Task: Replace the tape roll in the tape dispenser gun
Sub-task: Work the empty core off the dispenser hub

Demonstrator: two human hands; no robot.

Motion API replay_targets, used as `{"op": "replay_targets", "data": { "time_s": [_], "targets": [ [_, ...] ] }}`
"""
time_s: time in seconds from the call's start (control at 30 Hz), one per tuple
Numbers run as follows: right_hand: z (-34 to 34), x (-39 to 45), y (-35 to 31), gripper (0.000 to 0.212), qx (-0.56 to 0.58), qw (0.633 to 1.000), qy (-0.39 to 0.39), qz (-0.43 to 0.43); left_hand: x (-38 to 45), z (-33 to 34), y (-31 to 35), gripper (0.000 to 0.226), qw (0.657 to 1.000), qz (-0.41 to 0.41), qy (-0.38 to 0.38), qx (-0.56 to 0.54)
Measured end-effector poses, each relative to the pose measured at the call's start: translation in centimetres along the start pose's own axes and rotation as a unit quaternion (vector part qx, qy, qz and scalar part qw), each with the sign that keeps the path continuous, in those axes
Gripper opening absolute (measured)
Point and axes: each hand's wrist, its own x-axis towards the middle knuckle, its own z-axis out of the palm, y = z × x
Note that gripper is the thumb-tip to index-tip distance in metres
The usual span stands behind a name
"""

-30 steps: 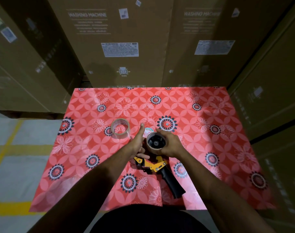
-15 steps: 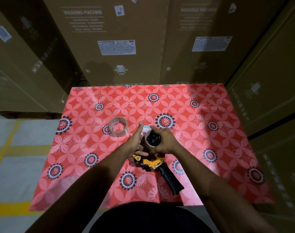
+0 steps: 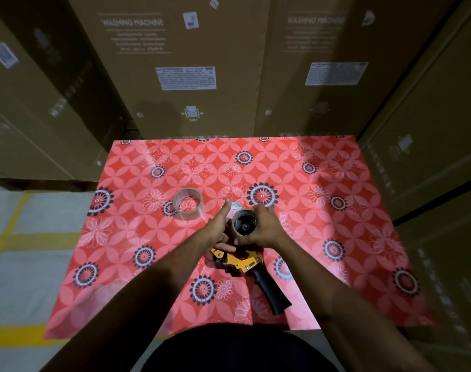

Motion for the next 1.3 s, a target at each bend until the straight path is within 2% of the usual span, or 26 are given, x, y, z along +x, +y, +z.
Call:
{"op": "replay_targets", "data": {
  "time_s": [0.17,0.23,0.3,0.37,0.4,0.5,0.6,0.7,0.8,0.93,1.07,1.17,1.23,1.3],
  "targets": [
    [-0.6,0.0,0.7,0.086,0.034,0.999,0.005,-0.019,0.4,-0.1,-0.5,0.092,1.0,-0.001,0.009,-0.013],
    [-0.7,-0.5,0.4,0.093,0.045,0.998,-0.001,-0.04,0.8,-0.2,-0.7,0.099,1.0,0.001,0.0,-0.007],
    [-0.3,-0.6,-0.3,0.108,0.009,0.999,-0.019,-0.049,1.2,-0.4,-0.9,0.106,1.0,0.001,-0.011,-0.001],
    [0.1,-0.3,-0.6,0.122,0.001,1.0,-0.018,-0.025,1.2,-0.3,-0.9,0.104,1.0,-0.004,-0.008,0.002],
    [0.1,-0.1,-0.7,0.123,0.007,1.0,-0.012,-0.007,1.3,-0.2,-0.9,0.101,1.0,-0.006,-0.004,-0.003],
    [0.0,0.0,-0.5,0.092,0.001,0.999,0.022,-0.023,0.7,0.3,-0.6,0.09,1.0,-0.001,0.006,-0.015],
    [0.0,-0.2,-0.2,0.079,0.011,0.998,0.028,-0.062,0.9,0.2,-0.9,0.103,1.0,-0.008,0.008,-0.019],
    [0.3,-0.3,-0.1,0.091,0.014,0.998,0.021,-0.063,1.4,-0.1,-1.1,0.122,1.0,-0.007,-0.001,-0.018],
    [0.7,-0.2,0.3,0.102,0.015,0.999,0.051,0.001,1.5,0.0,-1.1,0.116,1.0,0.0,0.005,-0.013],
    [0.1,-0.1,1.0,0.087,0.017,0.998,0.062,-0.015,0.9,0.3,-0.9,0.1,1.0,0.006,0.02,-0.022],
    [-0.1,-0.4,1.1,0.101,0.04,0.998,0.033,-0.042,0.7,0.2,-0.8,0.1,1.0,0.002,0.021,-0.014],
    [0.5,-0.6,0.7,0.111,0.045,0.998,0.03,-0.024,0.7,0.1,-0.8,0.104,1.0,0.0,0.012,-0.004],
    [0.6,-0.6,0.5,0.107,0.055,0.997,0.054,-0.013,0.8,0.0,-0.9,0.109,1.0,0.005,0.012,-0.002],
    [0.5,-0.6,0.4,0.095,0.032,0.997,0.061,-0.037,0.9,0.1,-1.0,0.112,1.0,0.006,0.012,-0.004]
  ]
}}
